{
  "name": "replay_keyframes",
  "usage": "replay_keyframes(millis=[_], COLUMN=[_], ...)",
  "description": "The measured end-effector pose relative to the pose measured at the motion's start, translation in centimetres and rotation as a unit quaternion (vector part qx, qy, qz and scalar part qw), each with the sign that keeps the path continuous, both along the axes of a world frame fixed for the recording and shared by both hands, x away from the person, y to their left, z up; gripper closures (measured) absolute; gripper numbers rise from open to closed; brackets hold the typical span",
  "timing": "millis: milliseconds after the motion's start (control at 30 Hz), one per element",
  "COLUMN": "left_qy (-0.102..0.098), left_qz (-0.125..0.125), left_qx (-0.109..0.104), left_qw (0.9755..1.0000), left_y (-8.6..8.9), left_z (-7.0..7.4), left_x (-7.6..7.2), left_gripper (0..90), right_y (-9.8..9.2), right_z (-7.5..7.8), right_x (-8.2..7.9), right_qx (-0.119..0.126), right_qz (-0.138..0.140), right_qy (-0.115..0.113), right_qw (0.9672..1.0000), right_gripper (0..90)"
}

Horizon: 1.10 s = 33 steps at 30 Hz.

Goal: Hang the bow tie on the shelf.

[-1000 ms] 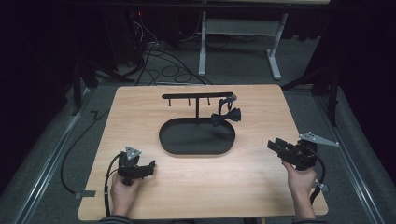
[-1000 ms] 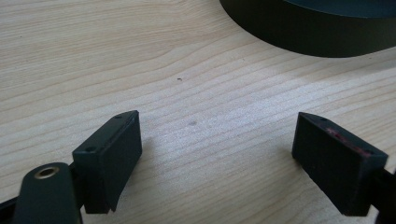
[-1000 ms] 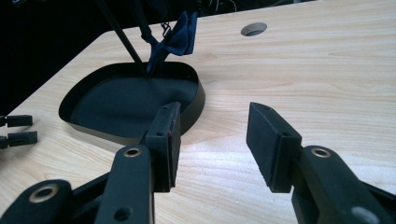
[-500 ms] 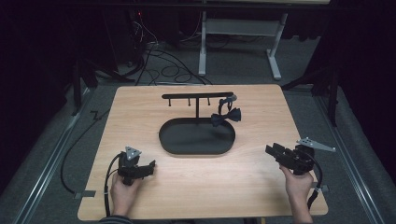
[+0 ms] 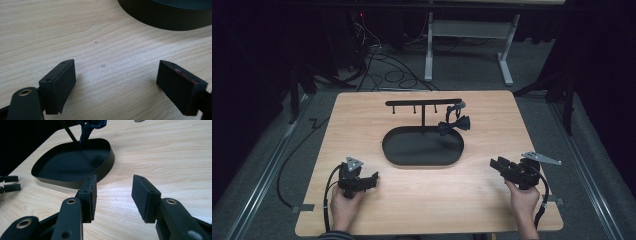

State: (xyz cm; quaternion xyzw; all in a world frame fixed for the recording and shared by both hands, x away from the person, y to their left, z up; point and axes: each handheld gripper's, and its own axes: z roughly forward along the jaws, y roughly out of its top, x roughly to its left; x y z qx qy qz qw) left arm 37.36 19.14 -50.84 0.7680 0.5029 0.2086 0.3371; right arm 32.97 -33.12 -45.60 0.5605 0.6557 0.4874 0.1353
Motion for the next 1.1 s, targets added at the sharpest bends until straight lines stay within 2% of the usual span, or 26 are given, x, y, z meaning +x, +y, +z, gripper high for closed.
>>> replay_keyframes(millis=[667, 800, 933, 967, 1000, 1100], left_qy=[0.0, 0.0, 0.0, 0.0, 0.0, 0.0], left_qz=[0.0, 0.0, 0.0, 0.0, 0.0, 0.0], left_qx=[0.0, 0.0, 0.0, 0.0, 0.0, 0.0], left_qw=[1.0, 1.0, 1.0, 1.0, 1.0, 1.0], left_y=[0.0, 0.0, 0.0, 0.0, 0.0, 0.0], left_z=[0.0, 0.0, 0.0, 0.0, 0.0, 0.0], left_x=[0.0, 0.0, 0.0, 0.0, 0.0, 0.0], left_gripper=[16.3, 16.3, 16.3, 16.3, 16.3, 16.3], right_y=[1.7, 2.1, 2.8, 3.3, 3.3, 4.1], right_z=[-2.2, -2.8, -3.2, -3.5, -3.5, -4.2], right_x=[0.8, 1.0, 1.0, 1.1, 1.1, 1.4], right_qx=[-0.013, -0.023, -0.045, -0.064, -0.064, -0.097], right_qz=[0.008, 0.008, 0.009, 0.011, 0.011, 0.013], right_qy=[0.019, 0.025, 0.03, 0.03, 0.03, 0.035], right_qw=[0.9997, 0.9994, 0.9985, 0.9974, 0.9974, 0.9946], right_gripper=[56.7, 55.8, 54.9, 54.6, 54.6, 52.1])
